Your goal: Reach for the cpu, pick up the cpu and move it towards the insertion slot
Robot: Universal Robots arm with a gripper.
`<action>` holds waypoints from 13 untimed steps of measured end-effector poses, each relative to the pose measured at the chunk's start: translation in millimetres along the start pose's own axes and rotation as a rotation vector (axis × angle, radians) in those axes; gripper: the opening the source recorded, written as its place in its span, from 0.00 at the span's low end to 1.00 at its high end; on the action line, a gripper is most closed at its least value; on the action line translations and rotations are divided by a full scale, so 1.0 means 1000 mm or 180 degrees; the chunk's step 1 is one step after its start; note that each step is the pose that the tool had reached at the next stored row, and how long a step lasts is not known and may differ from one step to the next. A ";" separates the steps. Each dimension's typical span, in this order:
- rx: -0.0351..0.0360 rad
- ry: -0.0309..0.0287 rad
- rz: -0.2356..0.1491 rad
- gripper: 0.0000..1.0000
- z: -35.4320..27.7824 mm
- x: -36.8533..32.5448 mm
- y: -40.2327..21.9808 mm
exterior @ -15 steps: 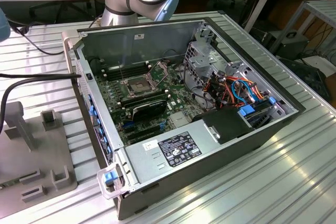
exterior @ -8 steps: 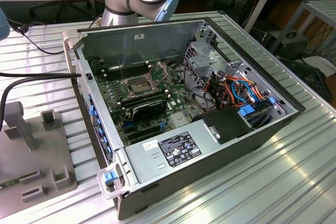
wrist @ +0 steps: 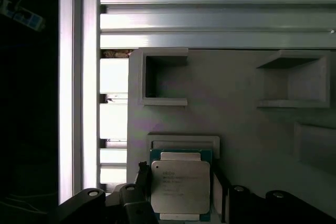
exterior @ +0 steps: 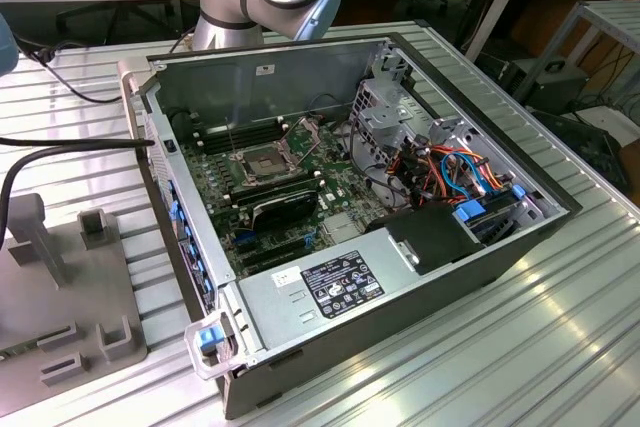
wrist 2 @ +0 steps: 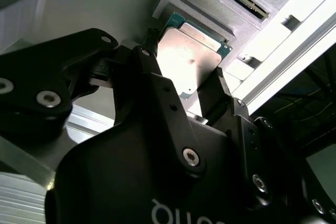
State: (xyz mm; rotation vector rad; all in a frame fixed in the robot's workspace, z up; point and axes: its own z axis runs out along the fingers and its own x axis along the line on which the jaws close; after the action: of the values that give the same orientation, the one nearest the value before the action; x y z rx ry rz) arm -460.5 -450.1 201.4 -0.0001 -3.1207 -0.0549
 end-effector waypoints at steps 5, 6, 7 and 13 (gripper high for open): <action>-0.0011 0.0000 0.0000 0.55 -0.0027 0.0000 0.0001; -0.0012 0.0000 0.0000 0.55 -0.0033 0.0000 0.0001; -0.0013 0.0000 0.0000 0.55 -0.0036 0.0000 0.0001; -0.0016 0.0000 -0.0001 0.55 -0.0078 0.0001 0.0002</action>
State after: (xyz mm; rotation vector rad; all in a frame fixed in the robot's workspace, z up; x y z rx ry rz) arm -460.4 -450.1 209.2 0.0002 -3.1205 -0.0629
